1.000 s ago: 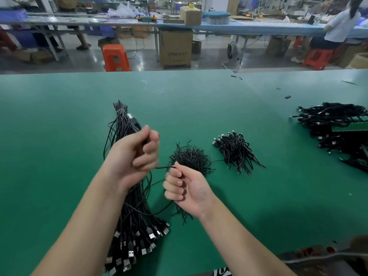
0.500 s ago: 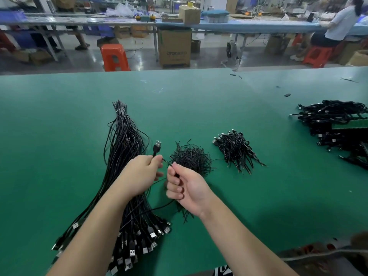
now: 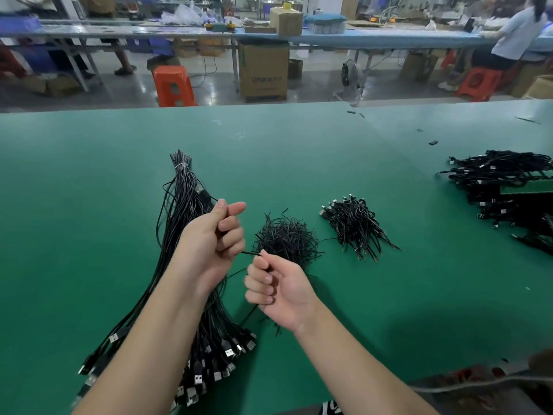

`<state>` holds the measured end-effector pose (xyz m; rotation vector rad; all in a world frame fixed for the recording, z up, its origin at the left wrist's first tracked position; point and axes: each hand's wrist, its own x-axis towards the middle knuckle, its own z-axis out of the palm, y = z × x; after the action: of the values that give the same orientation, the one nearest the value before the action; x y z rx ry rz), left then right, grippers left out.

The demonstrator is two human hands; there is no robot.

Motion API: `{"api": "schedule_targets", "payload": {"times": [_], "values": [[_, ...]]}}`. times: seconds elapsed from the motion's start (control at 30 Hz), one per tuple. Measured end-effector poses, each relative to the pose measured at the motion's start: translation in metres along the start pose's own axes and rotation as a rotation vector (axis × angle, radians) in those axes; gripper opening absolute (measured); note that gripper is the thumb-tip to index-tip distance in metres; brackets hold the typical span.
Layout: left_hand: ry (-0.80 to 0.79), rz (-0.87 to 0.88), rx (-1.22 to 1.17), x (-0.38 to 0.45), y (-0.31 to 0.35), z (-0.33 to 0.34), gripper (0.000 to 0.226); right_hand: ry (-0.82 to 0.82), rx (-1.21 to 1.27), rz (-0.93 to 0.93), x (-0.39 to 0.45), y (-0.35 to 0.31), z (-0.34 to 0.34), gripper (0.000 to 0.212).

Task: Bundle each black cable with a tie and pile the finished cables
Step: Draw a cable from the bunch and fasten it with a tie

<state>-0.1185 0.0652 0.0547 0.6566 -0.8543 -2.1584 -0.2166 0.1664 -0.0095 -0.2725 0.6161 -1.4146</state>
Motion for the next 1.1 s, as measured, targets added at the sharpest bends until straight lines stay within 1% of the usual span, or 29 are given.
{"api": "schedule_targets", "payload": {"times": [0.07, 0.17, 0.27, 0.33, 0.37, 0.4, 0.43, 0.5, 0.53, 0.6, 0.67, 0.73, 0.8, 0.83, 0.9, 0.97, 1.07, 1.1], "values": [[-0.146, -0.024, 0.127, -0.003, 0.008, -0.008, 0.03, -0.039, 0.054, 0.008, -0.002, -0.006, -0.001, 0.033], [-0.422, -0.076, 0.448, -0.009, 0.019, -0.021, 0.033, -0.074, 0.071, 0.027, -0.003, -0.013, -0.001, 0.034], [-0.701, -0.168, 0.793, -0.016, 0.033, -0.023, 0.045, -0.036, -0.016, 0.01, -0.003, -0.016, 0.0, 0.031], [-0.833, -0.196, 1.032, -0.021, 0.038, -0.021, 0.044, -0.014, -0.083, 0.002, -0.004, -0.02, -0.001, 0.029], [-0.833, -0.192, 1.145, -0.022, 0.038, -0.021, 0.044, -0.016, -0.104, 0.0, -0.005, -0.022, -0.001, 0.029], [-0.776, -0.189, 1.241, -0.022, 0.036, -0.021, 0.044, -0.021, -0.127, -0.005, -0.005, -0.025, -0.001, 0.029], [-0.681, -0.185, 1.318, -0.022, 0.033, -0.02, 0.043, -0.021, -0.159, -0.015, -0.006, -0.028, 0.0, 0.031], [-0.499, -0.182, 1.39, -0.021, 0.025, -0.02, 0.04, -0.003, -0.252, -0.046, -0.006, -0.032, 0.002, 0.034], [-0.445, -0.197, 1.42, -0.022, 0.022, -0.019, 0.038, 0.011, -0.302, -0.066, -0.006, -0.034, 0.003, 0.034], [-0.428, -0.242, 1.567, -0.024, 0.02, -0.017, 0.036, 0.03, -0.391, -0.096, -0.007, -0.035, 0.006, 0.033], [-0.396, -0.218, 1.657, -0.023, 0.018, -0.016, 0.034, 0.031, -0.478, -0.117, -0.01, -0.037, 0.007, 0.034], [-0.226, -0.084, 1.559, -0.021, 0.017, -0.016, 0.03, 0.012, -0.552, -0.137, -0.014, -0.037, 0.009, 0.034], [-0.04, 0.08, 1.345, -0.018, 0.013, -0.014, 0.027, -0.013, -0.603, -0.14, -0.017, -0.034, 0.012, 0.033], [0.003, 0.115, 1.207, -0.018, 0.01, -0.012, 0.028, -0.022, -0.63, -0.137, -0.018, -0.031, 0.014, 0.033], [0.004, 0.121, 0.875, -0.018, 0.001, -0.008, 0.031, -0.015, -0.683, -0.15, -0.017, -0.023, 0.018, 0.033], [0.004, 0.127, 0.6, -0.019, -0.006, -0.004, 0.034, 0.026, -0.787, -0.193, -0.015, -0.018, 0.019, 0.034], [0.003, 0.133, 0.338, -0.02, -0.009, 0.002, 0.041, 0.111, -1.096, -0.261, -0.013, -0.014, 0.018, 0.034], [-0.001, 0.13, 0.294, -0.021, -0.009, 0.003, 0.042, 0.127, -1.142, -0.274, -0.013, -0.014, 0.018, 0.035]]}}
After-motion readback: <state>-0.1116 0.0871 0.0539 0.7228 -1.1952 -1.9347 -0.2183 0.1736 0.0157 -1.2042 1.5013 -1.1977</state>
